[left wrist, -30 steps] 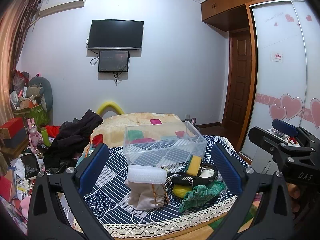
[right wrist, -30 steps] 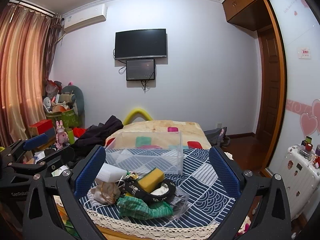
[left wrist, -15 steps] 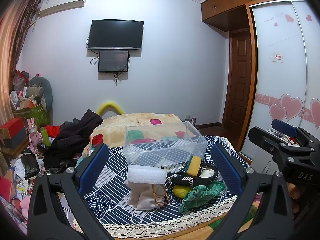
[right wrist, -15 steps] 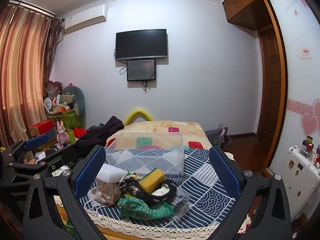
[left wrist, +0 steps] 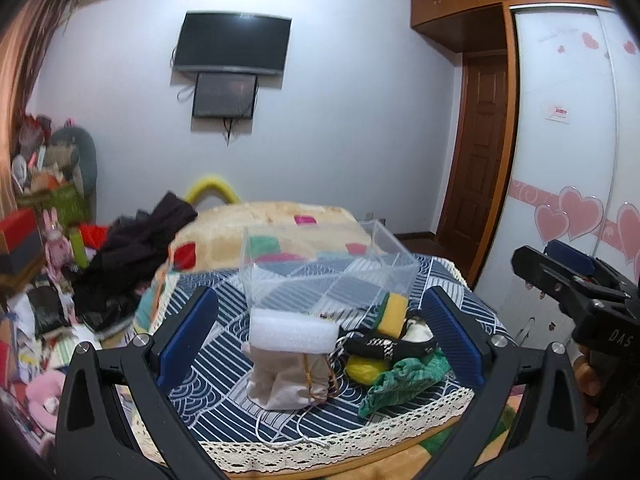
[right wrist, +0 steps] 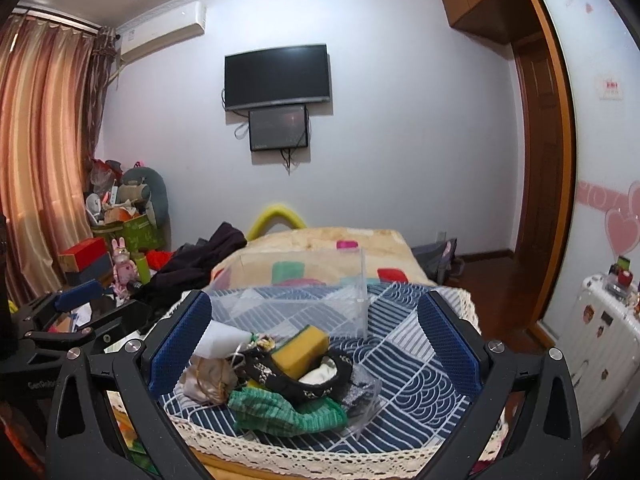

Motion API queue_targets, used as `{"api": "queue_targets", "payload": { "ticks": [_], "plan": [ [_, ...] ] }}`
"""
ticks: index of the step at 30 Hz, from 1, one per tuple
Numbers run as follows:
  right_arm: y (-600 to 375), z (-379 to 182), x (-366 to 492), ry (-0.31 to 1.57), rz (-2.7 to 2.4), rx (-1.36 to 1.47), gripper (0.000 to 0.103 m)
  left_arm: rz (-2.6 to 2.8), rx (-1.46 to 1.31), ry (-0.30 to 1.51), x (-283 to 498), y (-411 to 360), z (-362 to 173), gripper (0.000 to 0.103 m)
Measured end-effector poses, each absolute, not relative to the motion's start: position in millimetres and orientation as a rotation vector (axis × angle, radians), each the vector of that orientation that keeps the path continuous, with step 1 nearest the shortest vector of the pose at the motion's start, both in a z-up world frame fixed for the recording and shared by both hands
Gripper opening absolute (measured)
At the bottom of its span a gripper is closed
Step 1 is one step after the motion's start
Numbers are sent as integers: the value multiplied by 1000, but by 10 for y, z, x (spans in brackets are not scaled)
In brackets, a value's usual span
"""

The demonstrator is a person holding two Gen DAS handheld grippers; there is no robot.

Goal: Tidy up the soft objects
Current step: 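Grasp the yellow-green sponge with the right tool while the left tool grasps the white foam block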

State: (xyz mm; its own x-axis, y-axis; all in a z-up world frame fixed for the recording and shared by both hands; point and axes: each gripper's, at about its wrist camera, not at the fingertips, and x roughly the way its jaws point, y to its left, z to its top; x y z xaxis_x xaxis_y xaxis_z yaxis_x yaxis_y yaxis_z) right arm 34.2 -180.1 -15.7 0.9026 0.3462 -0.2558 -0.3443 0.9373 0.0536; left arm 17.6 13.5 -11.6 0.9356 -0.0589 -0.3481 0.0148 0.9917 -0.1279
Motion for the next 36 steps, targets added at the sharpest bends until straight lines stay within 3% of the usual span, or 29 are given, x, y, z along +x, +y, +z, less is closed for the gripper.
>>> {"api": "queue_targets", "payload": {
  "ticks": [3, 10, 21, 24, 27, 32, 36],
  "plan": [
    [-1826, -233, 430, 297, 355, 17, 100, -15, -124, 400, 288, 178, -248, 96],
    [-1779, -486, 673, 412, 376, 9, 86, 15, -99, 515, 636, 181, -614, 96],
    [-1607, -744, 1100, 562, 416, 18, 85, 51, -70, 557, 951, 190, -900, 96],
    [-1541, -766, 1228, 581, 428, 23, 80, 51, -58, 553, 947, 194, -912, 81],
    [-1465, -811, 1343, 616, 444, 26, 79, 46, -63, 554, 969, 199, -933, 81],
    [-1377, -955, 1504, 692, 440, 15, 57, 42, -49, 531, 914, 186, -908, 80],
    [-1378, -1051, 1576, 754, 443, 26, 47, 50, -38, 507, 868, 183, -866, 80]
  ]
}}
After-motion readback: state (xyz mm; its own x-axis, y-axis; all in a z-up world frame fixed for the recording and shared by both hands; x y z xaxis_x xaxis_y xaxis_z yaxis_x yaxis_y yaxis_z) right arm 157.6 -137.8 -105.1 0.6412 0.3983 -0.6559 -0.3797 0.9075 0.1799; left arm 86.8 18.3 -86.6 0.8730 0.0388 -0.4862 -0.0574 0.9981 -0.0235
